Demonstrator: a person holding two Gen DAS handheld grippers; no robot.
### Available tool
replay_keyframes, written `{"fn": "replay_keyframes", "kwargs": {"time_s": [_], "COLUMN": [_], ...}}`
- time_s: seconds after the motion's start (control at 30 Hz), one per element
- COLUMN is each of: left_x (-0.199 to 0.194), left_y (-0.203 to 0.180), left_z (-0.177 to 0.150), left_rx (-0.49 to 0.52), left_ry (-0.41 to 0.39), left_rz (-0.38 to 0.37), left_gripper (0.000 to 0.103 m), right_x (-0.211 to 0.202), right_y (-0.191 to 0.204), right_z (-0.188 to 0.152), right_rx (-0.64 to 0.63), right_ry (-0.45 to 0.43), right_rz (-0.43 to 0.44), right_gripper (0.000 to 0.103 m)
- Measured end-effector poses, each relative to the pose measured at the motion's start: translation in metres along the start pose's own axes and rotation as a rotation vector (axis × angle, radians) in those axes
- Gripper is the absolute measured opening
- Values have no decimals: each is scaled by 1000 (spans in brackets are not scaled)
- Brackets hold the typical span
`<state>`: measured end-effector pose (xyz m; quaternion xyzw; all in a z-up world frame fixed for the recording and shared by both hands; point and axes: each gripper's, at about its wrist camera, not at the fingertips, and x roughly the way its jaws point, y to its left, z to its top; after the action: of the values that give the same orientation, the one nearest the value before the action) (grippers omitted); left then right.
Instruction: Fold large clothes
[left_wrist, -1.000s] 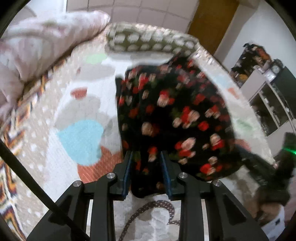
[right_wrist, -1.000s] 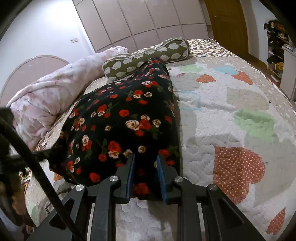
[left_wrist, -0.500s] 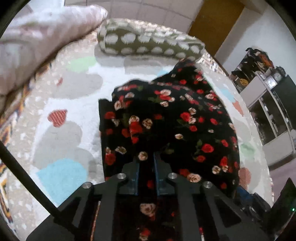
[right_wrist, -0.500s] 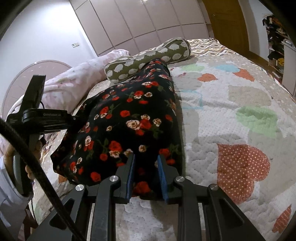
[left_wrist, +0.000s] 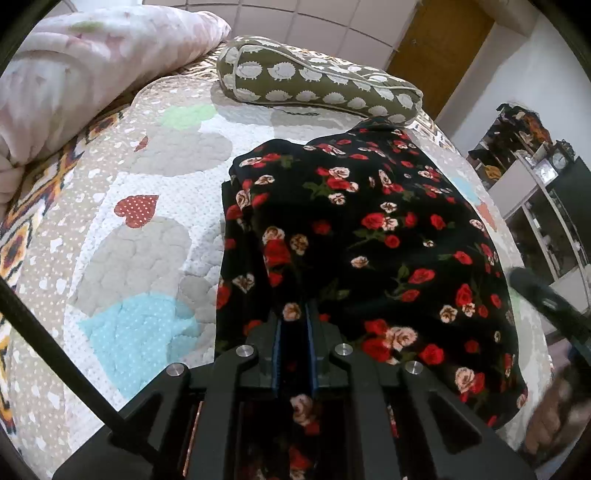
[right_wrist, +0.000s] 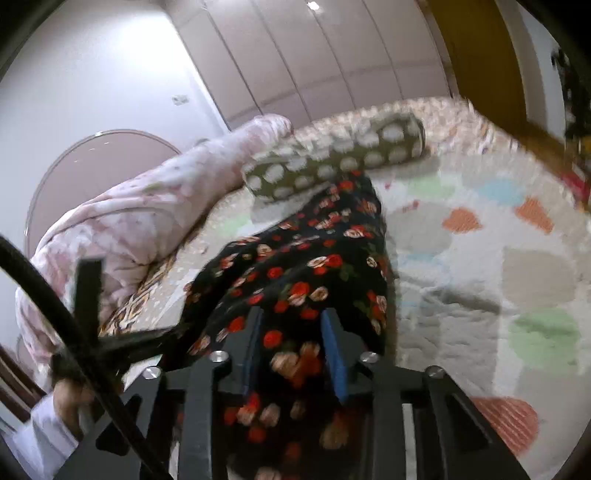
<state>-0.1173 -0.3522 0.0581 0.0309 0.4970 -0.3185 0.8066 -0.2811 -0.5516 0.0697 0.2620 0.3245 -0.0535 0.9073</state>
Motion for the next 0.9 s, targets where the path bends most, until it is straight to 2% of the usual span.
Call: {"fn": "replay_keyframes", "kwargs": {"time_s": [0.07,0.13,0.2,0.27,0.33,0.4,0.43,0.6,0.63,0.67,0.7,0.73,0.8,0.9], "left_x": [0,-5,-16,-27,-32,-26,-18,43,55,62,67,66,51,43], "left_y": [1,-2,-2,0,1,2,4,6,6,5,5,4,-1,-18], "left_z": [1,5,13,24,41,62,70,106,111,113,115,116,114,106], "left_rx": [6,22,18,14,16,22,16,8,5,-8,-26,-35,-17,106], "left_ry": [2,6,-2,-33,-73,-86,-72,51,69,80,89,79,-7,-86], "left_rz": [-4,-21,-69,-86,-64,-40,-39,-22,-25,-37,-55,-51,-20,124], "left_gripper": [15,15,16,24,55,74,76,76,73,64,33,18,17,17], "right_x": [26,26,23,23,23,22,22,19,19,19,19,19,18,18], "right_y": [-15,-19,-15,-13,-14,-13,-12,-10,-11,-11,-11,-11,-10,-9], "right_z": [-5,-10,-15,-17,-18,-19,-21,-26,-27,-27,-28,-28,-29,-30], "right_rx": [51,58,31,13,23,14,7,-8,-9,-9,-9,-10,-19,-37], "right_ry": [87,66,50,40,34,25,17,-18,-25,-30,-37,-41,-54,-66], "right_rz": [-9,-6,-26,-38,-39,-46,-50,-53,-51,-49,-48,-47,-45,-43], "right_gripper": [33,33,33,33,34,34,34,34,34,34,34,34,34,34]}}
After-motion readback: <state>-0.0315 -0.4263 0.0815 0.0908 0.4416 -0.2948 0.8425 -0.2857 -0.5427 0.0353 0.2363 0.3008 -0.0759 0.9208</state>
